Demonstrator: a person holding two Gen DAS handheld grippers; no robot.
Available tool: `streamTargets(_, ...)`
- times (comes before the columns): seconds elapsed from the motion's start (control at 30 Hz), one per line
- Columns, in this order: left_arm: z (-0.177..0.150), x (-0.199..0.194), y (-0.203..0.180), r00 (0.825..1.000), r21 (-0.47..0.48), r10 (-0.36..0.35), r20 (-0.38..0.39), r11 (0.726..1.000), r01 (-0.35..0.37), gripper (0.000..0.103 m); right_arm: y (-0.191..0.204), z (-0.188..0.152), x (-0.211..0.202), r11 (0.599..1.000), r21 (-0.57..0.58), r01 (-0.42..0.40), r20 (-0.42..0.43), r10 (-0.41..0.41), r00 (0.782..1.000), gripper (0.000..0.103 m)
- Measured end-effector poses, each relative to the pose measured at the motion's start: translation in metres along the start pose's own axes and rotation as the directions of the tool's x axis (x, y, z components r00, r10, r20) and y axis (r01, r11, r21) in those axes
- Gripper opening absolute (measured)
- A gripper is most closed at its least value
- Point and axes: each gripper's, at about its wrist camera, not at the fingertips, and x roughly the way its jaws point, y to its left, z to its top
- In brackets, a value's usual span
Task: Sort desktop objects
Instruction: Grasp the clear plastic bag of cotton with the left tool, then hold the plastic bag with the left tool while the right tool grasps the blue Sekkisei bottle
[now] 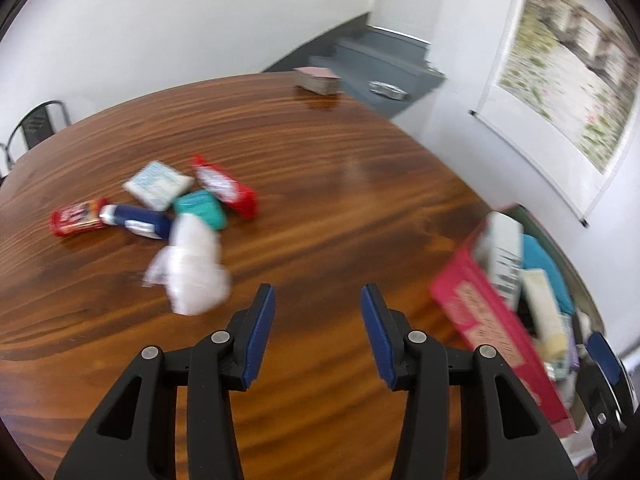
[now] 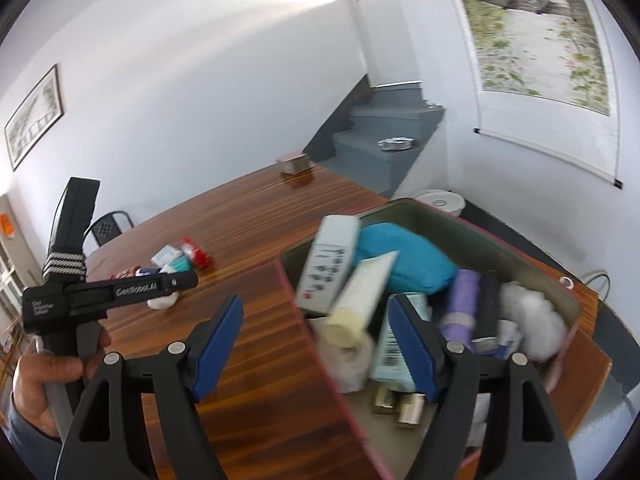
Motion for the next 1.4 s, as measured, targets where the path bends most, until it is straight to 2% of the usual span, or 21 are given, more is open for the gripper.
streamTargets(0.23, 0.008, 0.02, 0.054, 0.995, -0.085, 0.098, 0.002, 0.992, -0.098, 0.048, 0.024, -0.006, 0.015, 0.999, -0.033, -0.039, -0.042, 0.038, 0.998, 0.08)
streamTargets(0.37, 0.008, 0.037, 0.077, 0.994, -0.135, 0.107, -0.03, 0.985, -0.11, 0.048, 0.034, -0.01, 0.025, 0.997, -0.043, -0.068, -0.065, 0.065, 0.996, 0.08)
streamTargets(0.6, 0.007, 0.047, 0.083, 0.997, -0.171, 0.063, -0.054, 0.983, -0.071, 0.048, 0.042, -0.014, 0.041, 0.992, -0.05, -0.111, -0.1, 0.106, 0.989, 0.08)
streamTargets(0.8, 0.011, 0.063, 0.072, 0.991, -0.127, 0.104, -0.08, 0.985, -0.113, 0.049, 0.046, -0.016, 0.048, 0.99, -0.057, -0.127, -0.116, 0.119, 0.986, 0.08)
streamTargets(0.83, 0.009, 0.064, 0.069, 0.989, -0.094, 0.134, -0.064, 0.986, -0.14, 0.049, 0.047, -0.016, 0.049, 0.99, -0.061, -0.127, -0.118, 0.119, 0.986, 0.08)
streamTargets(0.93, 0.006, 0.061, 0.068, 0.985, -0.057, 0.166, -0.055, 0.984, -0.169, 0.049, 0.052, -0.015, 0.052, 0.988, -0.074, -0.134, -0.121, 0.124, 0.985, 0.08)
streamTargets(0.97, 0.005, 0.061, 0.07, 0.984, -0.06, 0.169, -0.056, 0.983, -0.172, 0.048, 0.054, -0.015, 0.054, 0.988, -0.079, -0.135, -0.122, 0.125, 0.985, 0.08)
streamTargets(1.0, 0.006, 0.061, 0.071, 0.984, -0.066, 0.172, -0.056, 0.982, -0.175, 0.041, 0.056, -0.014, 0.055, 0.987, -0.086, -0.137, -0.123, 0.126, 0.984, 0.08)
streamTargets(1.03, 0.006, 0.059, 0.076, 0.983, -0.077, 0.173, -0.057, 0.981, -0.177, 0.04, 0.058, -0.013, 0.057, 0.986, -0.093, -0.138, -0.124, 0.126, 0.984, 0.08)
streamTargets(1.2, 0.004, 0.044, 0.098, 0.979, -0.112, 0.2, -0.037, 0.973, -0.203, 0.04, 0.074, -0.005, 0.071, 0.977, -0.126, -0.174, -0.155, 0.153, 0.976, 0.08)
streamTargets(1.4, 0.001, 0.026, 0.135, 0.972, -0.158, 0.234, -0.02, 0.959, -0.234, 0.04, 0.1, -0.001, 0.106, 0.964, -0.148, -0.222, -0.232, 0.185, 0.955, 0.08)
